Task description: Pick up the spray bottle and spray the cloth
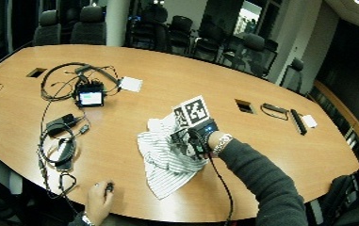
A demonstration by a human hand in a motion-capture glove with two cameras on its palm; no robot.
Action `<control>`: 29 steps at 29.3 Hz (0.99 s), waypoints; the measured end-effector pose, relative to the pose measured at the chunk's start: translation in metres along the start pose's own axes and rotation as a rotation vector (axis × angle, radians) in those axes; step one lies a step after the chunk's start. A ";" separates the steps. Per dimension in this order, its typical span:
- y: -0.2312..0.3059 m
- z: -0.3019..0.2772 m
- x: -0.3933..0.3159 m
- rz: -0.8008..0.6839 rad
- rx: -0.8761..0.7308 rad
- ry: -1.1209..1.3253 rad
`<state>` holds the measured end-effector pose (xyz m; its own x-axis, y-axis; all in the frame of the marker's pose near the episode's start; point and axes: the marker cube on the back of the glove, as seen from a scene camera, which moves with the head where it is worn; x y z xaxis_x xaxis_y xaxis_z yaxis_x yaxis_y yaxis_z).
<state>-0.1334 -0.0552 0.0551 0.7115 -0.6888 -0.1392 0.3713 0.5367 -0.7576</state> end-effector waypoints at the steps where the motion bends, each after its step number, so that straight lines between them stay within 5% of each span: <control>1: 0.007 -0.004 -0.005 -0.031 0.034 -0.025; 10: 0.051 -0.049 -0.071 -0.411 0.448 -0.348; 19: 0.012 -0.073 -0.132 -0.789 0.891 -0.891; 29: -0.027 -0.040 -0.171 -0.743 1.223 -1.025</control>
<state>-0.2894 0.0282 0.0738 0.0749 -0.6369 0.7673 0.6140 0.6357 0.4678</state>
